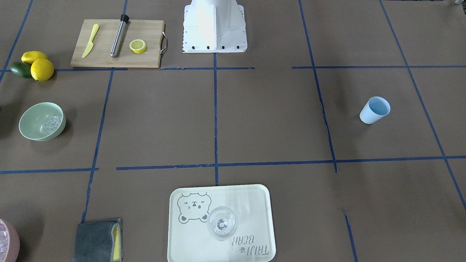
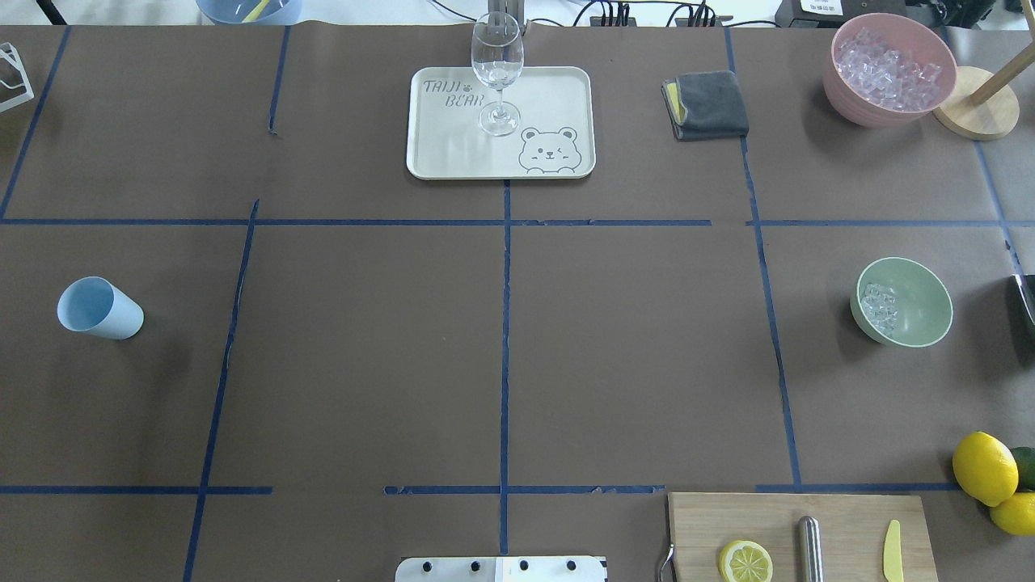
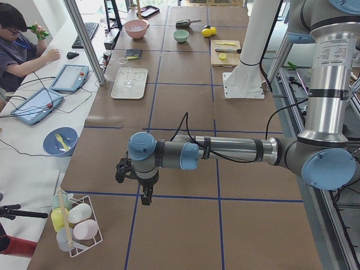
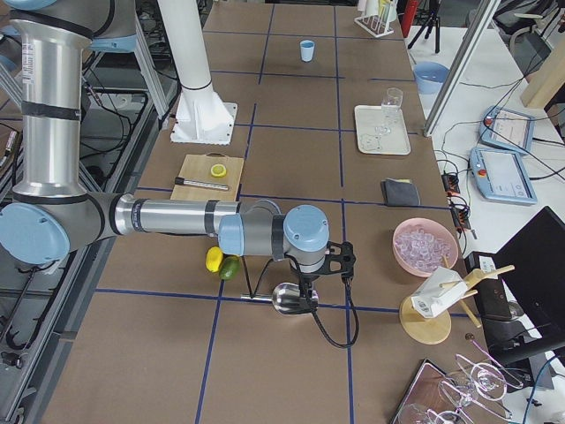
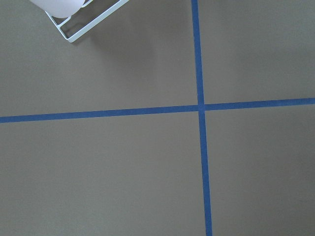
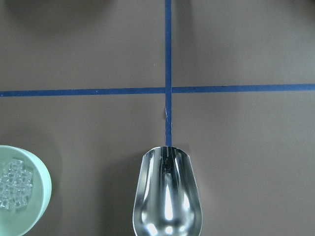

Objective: Pour ice into bowl

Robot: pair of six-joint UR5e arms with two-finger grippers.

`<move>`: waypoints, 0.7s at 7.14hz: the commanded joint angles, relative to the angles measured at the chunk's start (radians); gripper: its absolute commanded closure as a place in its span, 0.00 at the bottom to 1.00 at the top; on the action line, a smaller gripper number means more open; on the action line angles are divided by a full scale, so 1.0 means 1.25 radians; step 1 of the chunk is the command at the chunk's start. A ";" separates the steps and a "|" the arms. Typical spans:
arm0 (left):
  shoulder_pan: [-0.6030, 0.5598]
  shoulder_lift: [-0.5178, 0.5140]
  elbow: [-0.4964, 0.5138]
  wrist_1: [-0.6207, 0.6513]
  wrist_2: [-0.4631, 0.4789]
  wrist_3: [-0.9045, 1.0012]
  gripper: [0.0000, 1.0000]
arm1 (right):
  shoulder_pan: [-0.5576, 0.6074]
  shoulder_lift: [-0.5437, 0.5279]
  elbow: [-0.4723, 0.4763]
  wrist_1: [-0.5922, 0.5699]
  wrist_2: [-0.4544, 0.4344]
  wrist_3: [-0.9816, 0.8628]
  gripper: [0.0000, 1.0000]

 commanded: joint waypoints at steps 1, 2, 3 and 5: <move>-0.001 0.000 0.006 0.000 0.000 0.000 0.00 | 0.000 0.001 -0.041 0.062 0.000 -0.001 0.00; 0.000 0.000 0.006 0.000 0.000 0.000 0.00 | 0.000 0.001 -0.041 0.063 0.000 -0.003 0.00; 0.000 0.000 0.006 0.000 0.000 0.000 0.00 | 0.000 0.001 -0.049 0.062 -0.001 -0.005 0.00; -0.001 0.001 0.007 0.000 0.000 0.001 0.00 | 0.000 0.001 -0.049 0.063 -0.001 -0.005 0.00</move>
